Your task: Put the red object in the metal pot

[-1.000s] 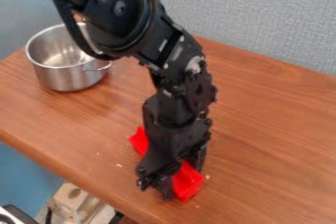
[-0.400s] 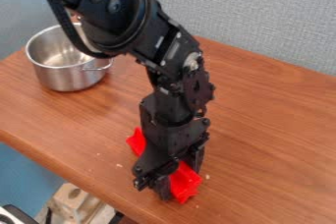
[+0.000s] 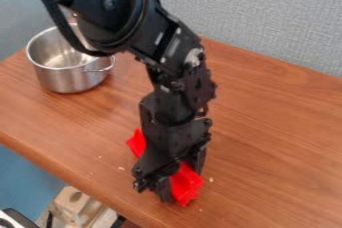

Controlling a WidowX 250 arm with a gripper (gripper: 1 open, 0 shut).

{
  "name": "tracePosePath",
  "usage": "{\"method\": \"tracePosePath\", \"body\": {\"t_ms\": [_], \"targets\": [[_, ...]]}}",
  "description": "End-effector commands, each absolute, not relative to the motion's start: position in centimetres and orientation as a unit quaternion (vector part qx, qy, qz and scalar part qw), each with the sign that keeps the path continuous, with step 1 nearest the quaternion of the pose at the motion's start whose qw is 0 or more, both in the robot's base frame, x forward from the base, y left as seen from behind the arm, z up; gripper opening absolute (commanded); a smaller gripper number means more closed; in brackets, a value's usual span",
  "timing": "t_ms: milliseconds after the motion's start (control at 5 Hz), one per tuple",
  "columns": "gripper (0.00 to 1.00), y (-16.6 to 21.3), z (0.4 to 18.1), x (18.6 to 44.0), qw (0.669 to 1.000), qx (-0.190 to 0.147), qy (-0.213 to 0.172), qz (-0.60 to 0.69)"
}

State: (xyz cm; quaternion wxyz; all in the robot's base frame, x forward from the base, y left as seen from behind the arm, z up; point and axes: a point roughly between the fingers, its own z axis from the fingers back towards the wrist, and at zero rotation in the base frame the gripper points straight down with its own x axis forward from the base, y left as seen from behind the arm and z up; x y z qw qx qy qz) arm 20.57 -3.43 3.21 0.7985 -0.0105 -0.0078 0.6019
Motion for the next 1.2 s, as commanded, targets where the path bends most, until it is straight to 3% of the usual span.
{"method": "tracePosePath", "body": {"t_ms": [0,1000], "targets": [[0.00,-3.16,4.63,21.22,0.796,-0.031,-0.026,0.604],[0.00,-2.86,5.21,20.95,0.794,-0.027,-0.025,0.606]]}}
